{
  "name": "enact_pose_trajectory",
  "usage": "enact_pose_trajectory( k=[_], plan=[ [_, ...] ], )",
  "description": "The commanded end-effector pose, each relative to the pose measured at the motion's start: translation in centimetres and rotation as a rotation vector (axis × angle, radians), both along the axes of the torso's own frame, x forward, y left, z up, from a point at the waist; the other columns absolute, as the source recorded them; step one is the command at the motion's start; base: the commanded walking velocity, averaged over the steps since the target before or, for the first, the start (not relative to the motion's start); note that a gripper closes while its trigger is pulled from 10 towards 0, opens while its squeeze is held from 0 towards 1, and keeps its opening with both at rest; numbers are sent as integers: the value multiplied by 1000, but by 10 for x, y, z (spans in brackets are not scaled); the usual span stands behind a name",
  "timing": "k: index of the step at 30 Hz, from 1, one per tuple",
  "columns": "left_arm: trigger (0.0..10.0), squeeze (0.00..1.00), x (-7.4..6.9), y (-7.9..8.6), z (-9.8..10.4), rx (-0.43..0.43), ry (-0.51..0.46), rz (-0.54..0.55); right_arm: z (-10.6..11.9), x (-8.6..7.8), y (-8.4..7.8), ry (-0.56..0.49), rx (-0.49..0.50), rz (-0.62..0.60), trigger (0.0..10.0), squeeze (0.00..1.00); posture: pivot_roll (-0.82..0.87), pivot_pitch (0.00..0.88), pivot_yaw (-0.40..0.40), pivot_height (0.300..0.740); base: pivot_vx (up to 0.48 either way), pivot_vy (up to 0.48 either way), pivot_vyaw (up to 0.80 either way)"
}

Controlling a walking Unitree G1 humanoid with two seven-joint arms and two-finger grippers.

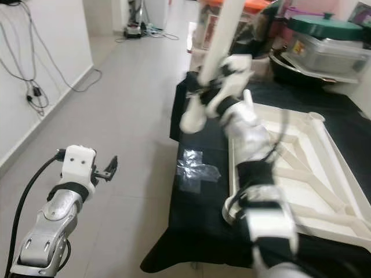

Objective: Building children table

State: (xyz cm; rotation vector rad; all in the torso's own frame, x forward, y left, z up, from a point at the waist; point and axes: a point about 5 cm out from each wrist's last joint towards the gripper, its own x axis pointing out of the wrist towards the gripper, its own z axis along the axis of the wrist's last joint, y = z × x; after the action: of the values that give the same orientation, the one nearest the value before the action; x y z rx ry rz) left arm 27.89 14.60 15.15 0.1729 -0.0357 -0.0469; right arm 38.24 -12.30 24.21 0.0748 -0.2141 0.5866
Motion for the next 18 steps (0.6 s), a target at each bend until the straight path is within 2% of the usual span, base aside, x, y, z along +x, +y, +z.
enact_pose_trajectory(
  k=[1, 3, 4, 6, 12, 18],
  plan=[
    [10000, 0, -2, -2, 0, 10, 5, -13, 7, -2, -2, -21, 9, -18, 10000, 0, 96, 0, -93, 740, 0, -480, 0],
    [10000, 0, -2, -2, 0, 10, 5, -9, -6, -10, 17, 11, 28, 19, 10000, 0, 110, 0, -97, 740, 0, -480, 0],
    [10000, 0, -2, -2, 0, 10, 5, -9, -6, -10, 17, 11, 28, 19, 10000, 0, 110, 0, -97, 740, 0, -480, 0],
    [10000, 0, -3, -1, 1, 13, 2, -4, -10, -15, 27, 37, 70, 30, 10000, 0, 109, 0, -97, 740, 0, -480, 0],
    [10000, 0, -4, -2, 3, 25, -8, -6, -5, -15, 31, 45, 146, 4, 10000, 0, 116, 0, -102, 740, 0, -480, 0],
    [10000, 0, -4, -1, 3, 25, -10, -4, -5, -16, 34, 53, 152, 9, 10000, 0, 122, 0, -105, 740, 0, -480, 0]
  ],
)
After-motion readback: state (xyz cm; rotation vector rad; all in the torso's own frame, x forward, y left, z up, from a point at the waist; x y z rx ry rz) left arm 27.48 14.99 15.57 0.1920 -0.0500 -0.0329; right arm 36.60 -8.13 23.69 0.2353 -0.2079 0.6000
